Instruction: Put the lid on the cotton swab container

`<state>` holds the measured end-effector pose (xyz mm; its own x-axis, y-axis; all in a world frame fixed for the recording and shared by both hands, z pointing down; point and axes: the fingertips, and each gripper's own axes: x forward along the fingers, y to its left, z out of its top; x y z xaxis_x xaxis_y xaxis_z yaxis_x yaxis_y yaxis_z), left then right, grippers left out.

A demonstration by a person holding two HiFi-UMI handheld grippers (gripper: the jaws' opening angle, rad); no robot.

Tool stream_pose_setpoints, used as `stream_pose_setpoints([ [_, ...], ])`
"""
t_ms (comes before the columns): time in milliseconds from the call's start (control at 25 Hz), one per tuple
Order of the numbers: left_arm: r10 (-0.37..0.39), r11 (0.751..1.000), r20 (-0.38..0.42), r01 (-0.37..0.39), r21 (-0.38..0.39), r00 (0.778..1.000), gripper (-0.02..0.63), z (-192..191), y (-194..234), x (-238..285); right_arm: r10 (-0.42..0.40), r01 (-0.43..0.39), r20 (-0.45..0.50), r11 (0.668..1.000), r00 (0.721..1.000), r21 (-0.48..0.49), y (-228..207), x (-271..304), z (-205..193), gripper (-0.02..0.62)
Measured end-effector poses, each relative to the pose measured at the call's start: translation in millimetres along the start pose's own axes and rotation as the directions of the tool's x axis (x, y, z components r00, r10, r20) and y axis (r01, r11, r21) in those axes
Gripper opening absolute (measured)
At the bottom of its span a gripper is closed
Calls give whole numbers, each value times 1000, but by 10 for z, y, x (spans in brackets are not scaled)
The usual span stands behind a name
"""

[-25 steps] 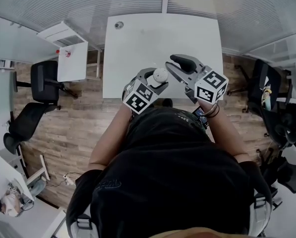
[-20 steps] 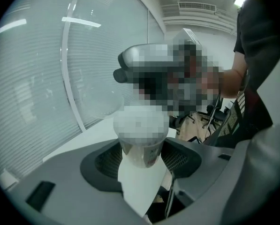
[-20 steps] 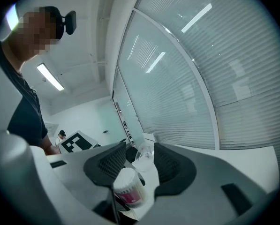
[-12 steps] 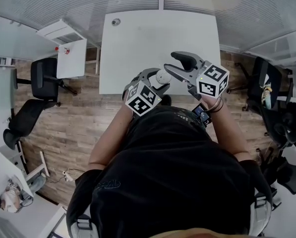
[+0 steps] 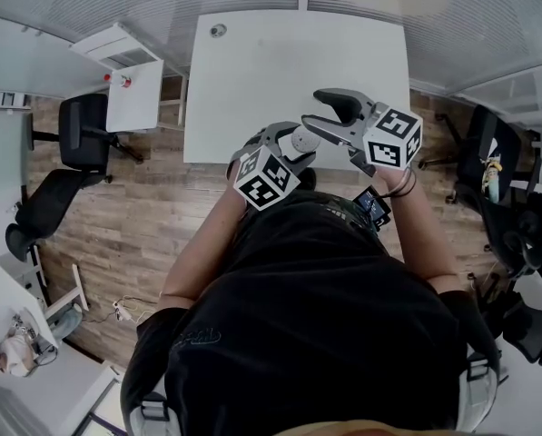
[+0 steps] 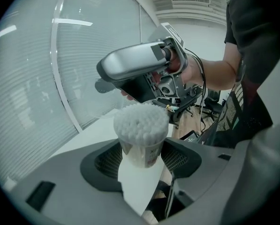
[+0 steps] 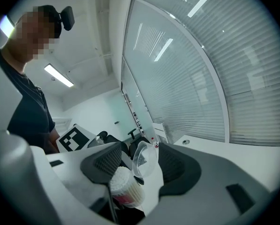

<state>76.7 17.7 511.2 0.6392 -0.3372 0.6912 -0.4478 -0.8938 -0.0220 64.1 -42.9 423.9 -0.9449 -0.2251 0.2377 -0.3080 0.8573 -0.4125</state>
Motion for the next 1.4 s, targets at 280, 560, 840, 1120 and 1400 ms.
stream_pose_setpoints([
  [280,7,1000,-14,-7,-21,1000,268,-97,45,-23,55,-55,5,998,998,2,128,64,7,241],
  [560,35,999,-22,-36,-34,999,268,-132,133,-58,91,-91,15,996,996,19,218,56,29,241],
  [840,61,996,-13,-62,-58,998,268,-126,260,-63,119,-119,15,993,993,12,283,65,50,241],
  [1120,97,993,-4,-97,-60,995,268,-86,369,-91,147,-147,1,989,989,14,375,60,-15,241],
  [1400,131,989,7,-130,-68,991,268,-63,432,-103,121,-121,-1,992,993,33,343,88,-41,239],
])
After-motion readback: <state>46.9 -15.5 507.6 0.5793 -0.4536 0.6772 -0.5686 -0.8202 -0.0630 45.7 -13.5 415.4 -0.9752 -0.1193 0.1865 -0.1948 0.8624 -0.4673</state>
